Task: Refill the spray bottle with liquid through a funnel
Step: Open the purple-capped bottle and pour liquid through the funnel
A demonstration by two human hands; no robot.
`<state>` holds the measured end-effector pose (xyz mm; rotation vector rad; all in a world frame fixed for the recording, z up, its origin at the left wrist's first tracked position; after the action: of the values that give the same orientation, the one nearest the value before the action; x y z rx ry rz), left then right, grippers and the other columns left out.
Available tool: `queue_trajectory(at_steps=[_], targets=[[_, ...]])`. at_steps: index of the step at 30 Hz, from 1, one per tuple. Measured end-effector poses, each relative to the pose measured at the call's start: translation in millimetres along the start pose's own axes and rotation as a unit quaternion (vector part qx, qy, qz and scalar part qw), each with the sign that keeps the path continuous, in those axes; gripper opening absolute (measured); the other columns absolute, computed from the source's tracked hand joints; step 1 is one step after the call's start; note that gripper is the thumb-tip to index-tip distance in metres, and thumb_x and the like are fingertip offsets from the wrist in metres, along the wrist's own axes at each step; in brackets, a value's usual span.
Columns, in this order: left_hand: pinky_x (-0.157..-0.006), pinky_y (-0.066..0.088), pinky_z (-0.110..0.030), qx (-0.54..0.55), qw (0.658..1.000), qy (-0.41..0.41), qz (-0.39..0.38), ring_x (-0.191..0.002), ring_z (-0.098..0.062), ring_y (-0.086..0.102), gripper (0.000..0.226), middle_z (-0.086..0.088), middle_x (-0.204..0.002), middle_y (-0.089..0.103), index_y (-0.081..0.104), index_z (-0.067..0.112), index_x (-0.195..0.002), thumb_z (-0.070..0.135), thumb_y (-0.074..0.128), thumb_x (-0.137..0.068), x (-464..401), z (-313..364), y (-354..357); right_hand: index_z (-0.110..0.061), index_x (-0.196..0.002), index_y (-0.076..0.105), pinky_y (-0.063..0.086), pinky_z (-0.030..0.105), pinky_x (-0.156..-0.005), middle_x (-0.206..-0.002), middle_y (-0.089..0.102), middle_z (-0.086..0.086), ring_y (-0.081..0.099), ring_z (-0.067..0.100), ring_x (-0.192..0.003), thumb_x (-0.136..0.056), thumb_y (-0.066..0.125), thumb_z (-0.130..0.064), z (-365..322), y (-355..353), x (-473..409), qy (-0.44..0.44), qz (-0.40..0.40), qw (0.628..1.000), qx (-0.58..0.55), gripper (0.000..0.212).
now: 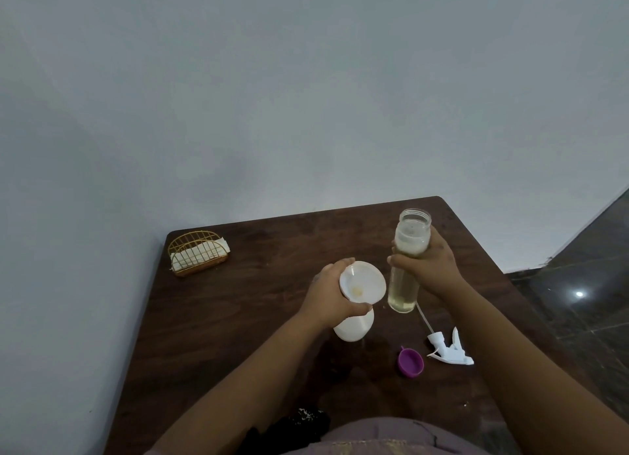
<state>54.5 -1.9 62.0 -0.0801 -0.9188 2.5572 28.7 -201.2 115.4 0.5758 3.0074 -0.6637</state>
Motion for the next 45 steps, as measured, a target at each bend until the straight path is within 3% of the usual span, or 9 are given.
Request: queue_trajectory(at_steps=[3, 7, 9, 10, 14, 16, 27, 45], targets=[[-0.102, 0.046, -0.044, 0.004, 1.0, 0.0, -0.003, -0.128, -0.019, 0.045, 0.092, 0.004, -0.142, 0.047, 0.041, 0.03, -0.144, 0.038, 0.086, -0.065, 1, 0, -1, -0.021, -0.11, 0.054, 0.041, 0.014, -0.073, -0.092, 0.061, -0.01, 0.057, 0.004, -0.083, -0.063, 0.08, -0.004, -13, -1, 6, -0.073, -0.01, 0.994, 0.077, 0.056], [-0.101, 0.047, -0.044, 0.004, 1.0, 0.001, -0.001, -0.126, -0.019, 0.047, 0.092, 0.004, -0.14, 0.049, 0.042, 0.031, -0.143, 0.038, 0.087, -0.064, 2, 1, -2, -0.023, -0.108, 0.053, 0.04, 0.009, -0.066, -0.089, 0.061, -0.015, 0.059, -0.002, -0.081, -0.059, 0.078, -0.003, -14, 4, 10, -0.135, -0.064, 0.98, 0.128, 0.058], [-0.101, 0.047, -0.044, 0.002, 1.0, -0.001, -0.001, -0.125, -0.019, 0.047, 0.092, 0.004, -0.14, 0.049, 0.042, 0.03, -0.143, 0.038, 0.087, -0.063, 1, 1, -2, -0.019, -0.105, 0.056, 0.042, 0.007, -0.068, -0.089, 0.063, -0.015, 0.06, -0.004, -0.082, -0.058, 0.08, -0.011, -14, 7, 11, -0.166, -0.084, 0.973, 0.139, 0.053], [-0.101, 0.047, -0.044, 0.002, 1.0, -0.001, -0.001, -0.125, -0.019, 0.047, 0.092, 0.004, -0.139, 0.05, 0.042, 0.03, -0.142, 0.038, 0.087, -0.063, 1, 1, -2, -0.018, -0.104, 0.058, 0.044, 0.009, -0.07, -0.089, 0.064, -0.014, 0.061, -0.001, -0.083, -0.059, 0.08, -0.02, -14, 9, 12, -0.177, -0.092, 0.969, 0.148, 0.051], [-0.1, 0.048, -0.045, 0.001, 1.0, -0.005, -0.006, -0.124, -0.019, 0.049, 0.092, 0.004, -0.138, 0.05, 0.043, 0.03, -0.142, 0.04, 0.087, -0.062, 1, 2, -1, -0.029, -0.105, 0.057, 0.051, 0.041, -0.075, -0.092, 0.063, -0.009, 0.059, 0.014, -0.081, -0.064, 0.081, -0.035, -4, 18, 8, -0.206, -0.111, 0.941, 0.245, 0.048], [-0.101, 0.047, -0.045, 0.001, 1.0, -0.003, -0.007, -0.124, -0.018, 0.049, 0.091, 0.003, -0.139, 0.05, 0.043, 0.028, -0.142, 0.039, 0.087, -0.063, 1, 4, -2, -0.034, -0.106, 0.055, 0.049, 0.043, -0.079, -0.092, 0.061, -0.01, 0.057, 0.016, -0.083, -0.066, 0.08, -0.038, 0, 19, 7, -0.202, -0.109, 0.93, 0.286, 0.047], [-0.101, 0.048, -0.042, -0.001, 1.0, 0.001, -0.002, -0.124, -0.017, 0.049, 0.09, 0.004, -0.139, 0.051, 0.043, 0.029, -0.142, 0.038, 0.087, -0.064, 0, 2, -1, -0.032, -0.112, 0.057, 0.041, 0.038, -0.083, -0.097, 0.058, -0.008, 0.051, 0.018, -0.091, -0.074, 0.074, -0.03, 7, 22, 2, -0.19, -0.119, 0.898, 0.378, 0.042], [-0.098, 0.049, -0.042, 0.005, 1.0, 0.006, -0.003, -0.121, -0.016, 0.05, 0.091, 0.006, -0.134, 0.053, 0.044, 0.031, -0.14, 0.042, 0.087, -0.06, -3, -4, 2, -0.034, -0.111, 0.055, 0.042, 0.038, -0.084, -0.101, 0.06, -0.008, 0.053, 0.019, -0.093, -0.075, 0.075, -0.026, -1, 23, 0, -0.206, -0.11, 0.887, 0.399, 0.042]])
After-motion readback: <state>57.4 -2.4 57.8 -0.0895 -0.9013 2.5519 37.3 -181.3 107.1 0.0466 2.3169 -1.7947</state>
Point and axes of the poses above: each hand's wrist, its own x-axis away from the middle knuckle, its own y-axis out of the palm, z = x × y, the point moved 5 cm from there along -x, towards the middle knuckle
